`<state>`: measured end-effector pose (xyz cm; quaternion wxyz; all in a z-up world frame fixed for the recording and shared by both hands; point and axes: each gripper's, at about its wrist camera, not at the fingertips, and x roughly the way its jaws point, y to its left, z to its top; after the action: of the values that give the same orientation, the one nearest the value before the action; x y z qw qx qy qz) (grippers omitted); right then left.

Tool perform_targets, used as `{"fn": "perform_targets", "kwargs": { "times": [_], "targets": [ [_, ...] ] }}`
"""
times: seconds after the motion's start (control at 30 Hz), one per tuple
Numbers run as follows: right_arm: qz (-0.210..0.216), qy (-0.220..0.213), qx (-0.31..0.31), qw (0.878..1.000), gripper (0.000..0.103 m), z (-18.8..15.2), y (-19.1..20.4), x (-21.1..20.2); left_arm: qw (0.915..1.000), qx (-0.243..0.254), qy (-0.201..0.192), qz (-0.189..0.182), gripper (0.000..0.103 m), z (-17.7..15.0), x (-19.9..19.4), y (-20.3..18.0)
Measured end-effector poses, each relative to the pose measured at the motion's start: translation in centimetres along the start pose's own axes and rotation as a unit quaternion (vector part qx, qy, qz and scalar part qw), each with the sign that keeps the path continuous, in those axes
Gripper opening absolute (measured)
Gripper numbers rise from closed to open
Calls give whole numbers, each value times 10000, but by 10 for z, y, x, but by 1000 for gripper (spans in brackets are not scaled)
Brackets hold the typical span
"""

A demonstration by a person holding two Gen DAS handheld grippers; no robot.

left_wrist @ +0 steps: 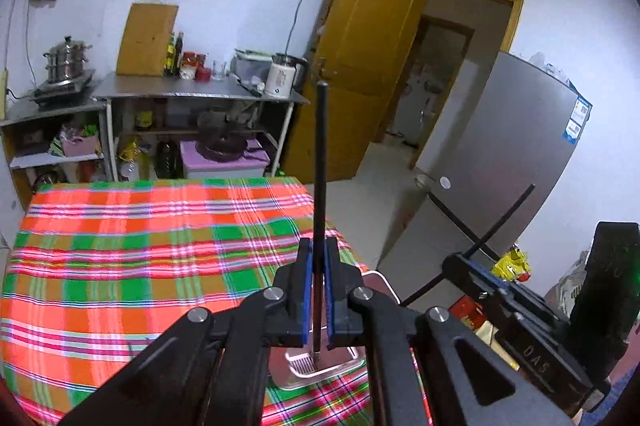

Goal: Organize utensils
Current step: 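Lift the held chopsticks and carry both tools over the pink basket, then open the left tool over the basket while the right tool releases its chopstick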

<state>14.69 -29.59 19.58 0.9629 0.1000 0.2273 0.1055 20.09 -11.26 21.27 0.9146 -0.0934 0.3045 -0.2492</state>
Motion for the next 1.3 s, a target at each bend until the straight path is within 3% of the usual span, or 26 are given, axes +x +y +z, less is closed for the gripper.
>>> {"fn": "perform_targets", "kwargs": {
  "times": [0.33,0.47,0.53,0.57,0.67,0.8,1.0,1.3],
  "targets": [
    [-114,794,240,9965,5,-43,-28,56,9981,-116,606,35,6,-38,58,19],
    [-106,1015,279,9944,5,-56,-33,68,9976,-152,668,24,6,-46,66,21],
    [-86,1047,278,9941,5,-57,-34,70,9978,-154,641,0,13,-47,64,21],
    [-78,1059,276,9940,5,-57,-34,71,9979,-158,621,-3,22,-47,63,22],
    [-73,986,246,9948,7,-55,-34,67,9986,-179,485,-66,35,-44,58,25],
    [-66,786,231,9966,13,-48,-32,57,9994,-187,279,-110,42,-39,41,28],
    [-94,485,218,9985,26,-41,-28,38,9999,-98,-69,-29,45,-33,6,34],
    [-218,97,185,9995,28,-33,-20,9,9986,-281,-379,255,46,-40,-40,63]
  ]
}}
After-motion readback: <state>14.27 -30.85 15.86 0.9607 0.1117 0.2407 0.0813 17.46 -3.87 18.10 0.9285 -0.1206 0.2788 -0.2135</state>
